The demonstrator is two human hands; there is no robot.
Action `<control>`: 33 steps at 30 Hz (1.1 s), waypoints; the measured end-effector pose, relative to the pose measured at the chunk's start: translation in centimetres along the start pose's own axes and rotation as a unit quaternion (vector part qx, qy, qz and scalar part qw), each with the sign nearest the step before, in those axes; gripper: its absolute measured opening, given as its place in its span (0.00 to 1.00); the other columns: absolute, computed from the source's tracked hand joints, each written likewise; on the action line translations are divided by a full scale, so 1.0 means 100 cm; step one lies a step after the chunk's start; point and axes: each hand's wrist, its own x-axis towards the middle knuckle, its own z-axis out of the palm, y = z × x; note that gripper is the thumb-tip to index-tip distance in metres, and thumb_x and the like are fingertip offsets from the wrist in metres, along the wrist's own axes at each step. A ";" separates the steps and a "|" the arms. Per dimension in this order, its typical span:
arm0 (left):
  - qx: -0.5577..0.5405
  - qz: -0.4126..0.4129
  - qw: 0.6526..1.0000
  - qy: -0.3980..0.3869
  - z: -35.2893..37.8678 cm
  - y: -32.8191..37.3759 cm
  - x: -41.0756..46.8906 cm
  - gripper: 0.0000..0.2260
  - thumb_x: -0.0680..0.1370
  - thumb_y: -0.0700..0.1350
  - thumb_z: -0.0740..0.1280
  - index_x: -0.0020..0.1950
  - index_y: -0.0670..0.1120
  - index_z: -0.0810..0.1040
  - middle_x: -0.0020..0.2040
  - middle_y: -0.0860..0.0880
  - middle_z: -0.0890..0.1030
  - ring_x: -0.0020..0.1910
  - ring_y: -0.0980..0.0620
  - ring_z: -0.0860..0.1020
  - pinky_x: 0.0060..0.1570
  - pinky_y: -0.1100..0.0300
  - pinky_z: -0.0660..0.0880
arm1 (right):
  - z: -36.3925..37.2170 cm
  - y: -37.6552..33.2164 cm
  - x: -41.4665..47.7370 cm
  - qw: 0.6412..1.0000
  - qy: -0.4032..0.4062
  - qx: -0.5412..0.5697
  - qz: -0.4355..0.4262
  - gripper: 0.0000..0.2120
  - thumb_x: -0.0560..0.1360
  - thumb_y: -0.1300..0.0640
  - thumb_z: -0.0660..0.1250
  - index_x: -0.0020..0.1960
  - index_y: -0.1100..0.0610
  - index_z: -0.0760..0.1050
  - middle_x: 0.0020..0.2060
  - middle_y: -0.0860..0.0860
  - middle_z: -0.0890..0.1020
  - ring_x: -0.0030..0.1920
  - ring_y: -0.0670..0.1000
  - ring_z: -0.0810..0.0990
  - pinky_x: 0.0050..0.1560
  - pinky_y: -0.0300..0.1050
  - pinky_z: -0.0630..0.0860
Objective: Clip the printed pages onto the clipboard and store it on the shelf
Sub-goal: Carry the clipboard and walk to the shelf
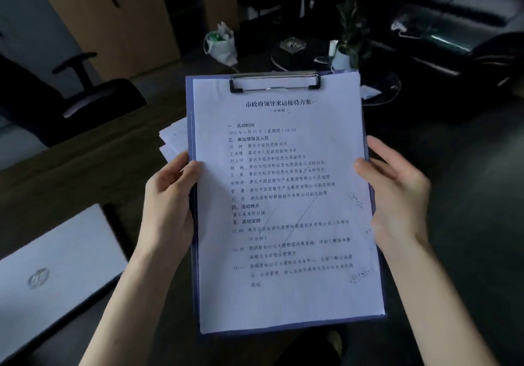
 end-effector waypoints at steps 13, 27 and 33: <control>-0.017 -0.014 0.994 -0.111 0.279 -0.031 0.049 0.12 0.77 0.39 0.60 0.44 0.51 0.82 0.38 0.51 0.86 0.38 0.52 0.83 0.37 0.56 0.81 | -0.209 -0.083 0.133 0.988 0.131 -0.010 -0.075 0.18 0.71 0.66 0.67 0.51 0.44 0.79 0.37 0.42 0.86 0.39 0.43 0.83 0.43 0.36 0.79; -0.034 -0.016 0.990 -0.133 0.492 -0.089 0.151 0.09 0.77 0.38 0.61 0.42 0.46 0.80 0.35 0.51 0.85 0.33 0.55 0.82 0.32 0.61 0.78 | -0.336 -0.104 0.326 0.981 0.170 0.000 -0.094 0.18 0.71 0.68 0.67 0.50 0.46 0.79 0.33 0.40 0.85 0.36 0.40 0.81 0.40 0.33 0.79; -0.044 0.004 0.994 -0.097 0.558 -0.100 0.242 0.10 0.77 0.39 0.62 0.41 0.47 0.81 0.34 0.52 0.84 0.33 0.56 0.81 0.31 0.63 0.77 | -0.339 -0.110 0.455 0.985 0.133 0.000 -0.105 0.19 0.71 0.69 0.66 0.47 0.44 0.80 0.34 0.42 0.86 0.38 0.42 0.82 0.43 0.37 0.79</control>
